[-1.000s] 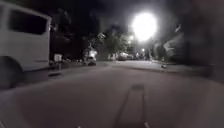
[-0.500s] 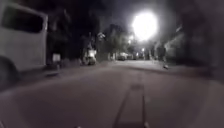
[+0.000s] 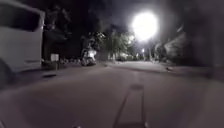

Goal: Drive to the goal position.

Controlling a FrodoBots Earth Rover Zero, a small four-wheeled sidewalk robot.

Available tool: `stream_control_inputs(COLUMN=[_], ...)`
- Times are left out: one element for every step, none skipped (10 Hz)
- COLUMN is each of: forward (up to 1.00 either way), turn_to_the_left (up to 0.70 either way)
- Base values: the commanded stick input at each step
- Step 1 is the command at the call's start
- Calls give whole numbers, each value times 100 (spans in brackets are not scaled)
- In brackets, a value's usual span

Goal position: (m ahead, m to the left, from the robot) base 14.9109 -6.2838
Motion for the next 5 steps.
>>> stream_control_inputs(forward=[0,0,0,0,0], turn_to_the_left=[0,0,0,0,0])
